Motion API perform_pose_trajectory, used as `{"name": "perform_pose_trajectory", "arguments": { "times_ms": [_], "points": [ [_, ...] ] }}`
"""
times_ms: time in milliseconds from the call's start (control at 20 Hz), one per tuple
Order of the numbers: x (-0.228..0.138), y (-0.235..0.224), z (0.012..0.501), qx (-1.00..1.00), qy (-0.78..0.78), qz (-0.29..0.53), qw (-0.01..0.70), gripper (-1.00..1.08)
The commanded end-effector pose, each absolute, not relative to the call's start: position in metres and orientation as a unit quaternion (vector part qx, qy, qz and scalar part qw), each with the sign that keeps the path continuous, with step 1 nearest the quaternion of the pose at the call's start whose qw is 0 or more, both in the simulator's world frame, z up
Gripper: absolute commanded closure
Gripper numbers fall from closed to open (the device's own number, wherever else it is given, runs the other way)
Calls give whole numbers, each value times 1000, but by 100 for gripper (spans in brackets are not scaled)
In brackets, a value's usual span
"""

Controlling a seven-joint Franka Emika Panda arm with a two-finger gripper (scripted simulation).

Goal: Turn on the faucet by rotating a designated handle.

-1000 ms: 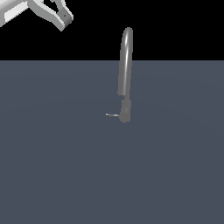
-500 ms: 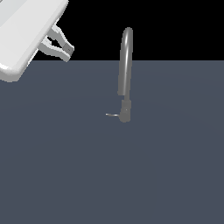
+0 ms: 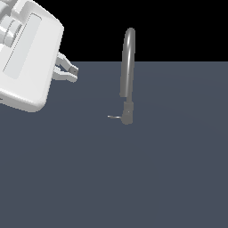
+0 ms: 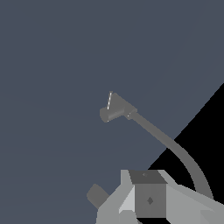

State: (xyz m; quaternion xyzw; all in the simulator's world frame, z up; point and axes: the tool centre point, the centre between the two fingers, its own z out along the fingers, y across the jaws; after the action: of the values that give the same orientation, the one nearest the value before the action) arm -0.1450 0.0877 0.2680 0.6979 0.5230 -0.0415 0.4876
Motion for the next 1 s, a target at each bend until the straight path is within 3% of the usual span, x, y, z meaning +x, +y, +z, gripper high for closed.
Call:
{"name": "perform_pose_trajectory", "arguments": {
  "times_ms": [0, 950],
  "points": [
    [-143, 88, 259, 678, 536, -42, 501, 108],
    [-123, 77, 197, 527, 616, -45, 584, 108]
  ]
}}
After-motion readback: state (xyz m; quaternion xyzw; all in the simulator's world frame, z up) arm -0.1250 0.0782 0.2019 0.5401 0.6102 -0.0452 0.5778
